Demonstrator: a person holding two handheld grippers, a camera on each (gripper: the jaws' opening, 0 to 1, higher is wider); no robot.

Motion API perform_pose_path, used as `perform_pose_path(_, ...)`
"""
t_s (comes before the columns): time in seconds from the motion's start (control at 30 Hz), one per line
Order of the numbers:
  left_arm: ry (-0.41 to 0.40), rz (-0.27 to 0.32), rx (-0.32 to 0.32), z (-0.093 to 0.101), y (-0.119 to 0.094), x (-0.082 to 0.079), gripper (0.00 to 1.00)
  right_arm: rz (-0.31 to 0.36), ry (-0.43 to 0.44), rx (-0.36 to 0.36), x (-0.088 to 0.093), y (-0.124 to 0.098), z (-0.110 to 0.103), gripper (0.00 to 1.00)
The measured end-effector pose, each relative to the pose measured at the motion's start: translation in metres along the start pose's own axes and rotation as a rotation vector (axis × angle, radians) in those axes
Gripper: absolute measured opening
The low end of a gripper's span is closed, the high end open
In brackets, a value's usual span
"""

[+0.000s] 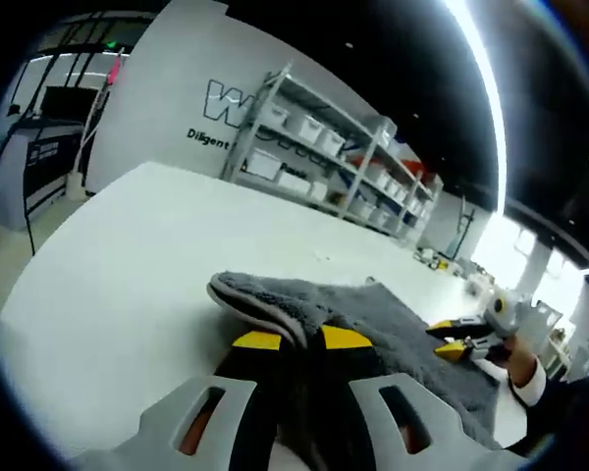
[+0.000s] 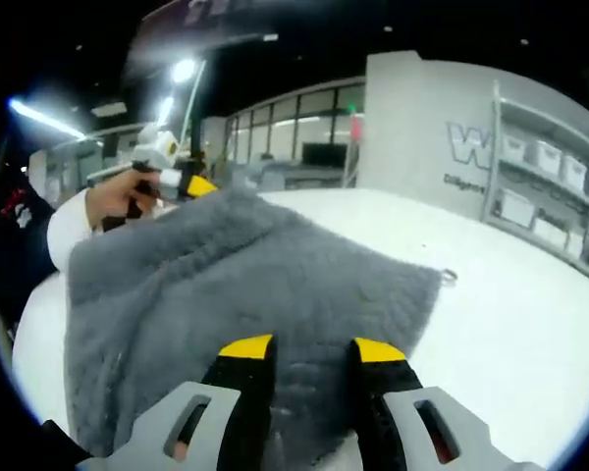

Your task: Open the folded towel by lifting each exposed corner and separating the folded layers until the towel lies flat within the target outline without major curled edges

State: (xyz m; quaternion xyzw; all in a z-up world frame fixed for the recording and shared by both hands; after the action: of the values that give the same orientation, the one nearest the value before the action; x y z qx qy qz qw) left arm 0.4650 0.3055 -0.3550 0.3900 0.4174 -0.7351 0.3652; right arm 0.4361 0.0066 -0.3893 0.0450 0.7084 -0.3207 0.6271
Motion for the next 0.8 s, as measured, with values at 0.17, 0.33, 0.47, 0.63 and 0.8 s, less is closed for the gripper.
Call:
perform_pose_path(0.17, 0.021, -0.010, -0.032, -0.014, 0.000, -0.003, 0.11, 0.000, -0.001, 0.001, 0.000, 0.000, -0.001, 0.26)
perform_pose_path(0.33, 0.031, -0.036, -0.066, -0.030, 0.006, -0.007, 0.11, -0.001, -0.005, 0.004, 0.000, 0.000, -0.002, 0.26)
perform_pose_path(0.47, 0.053, -0.058, -0.098, -0.040, 0.009, -0.009, 0.11, -0.002, -0.004, 0.005, 0.000, 0.000, -0.002, 0.26)
perform_pose_path(0.63, 0.070, -0.065, -0.131, -0.046, 0.010, -0.011, 0.09, -0.006, 0.006, 0.009, -0.001, 0.000, 0.003, 0.26)
perform_pose_path(0.8, 0.098, -0.080, -0.160, -0.049, 0.010, -0.010, 0.09, -0.010, 0.007, 0.013, -0.001, 0.000, 0.004, 0.27)
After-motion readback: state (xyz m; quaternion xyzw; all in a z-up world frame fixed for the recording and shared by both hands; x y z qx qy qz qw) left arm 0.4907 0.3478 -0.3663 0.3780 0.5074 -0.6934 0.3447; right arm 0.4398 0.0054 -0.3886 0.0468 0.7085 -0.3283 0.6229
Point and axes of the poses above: the point that each gripper's makers call its tool centre point, and the gripper's own axes: y roughly forward along the fingers, z roughly to its right, x roughly out of its underside, the point moved 6 cm from there along -y, roughly backward along the fingers, and after that the axes turned 12 degrees about -x, right-handed, at the moved point
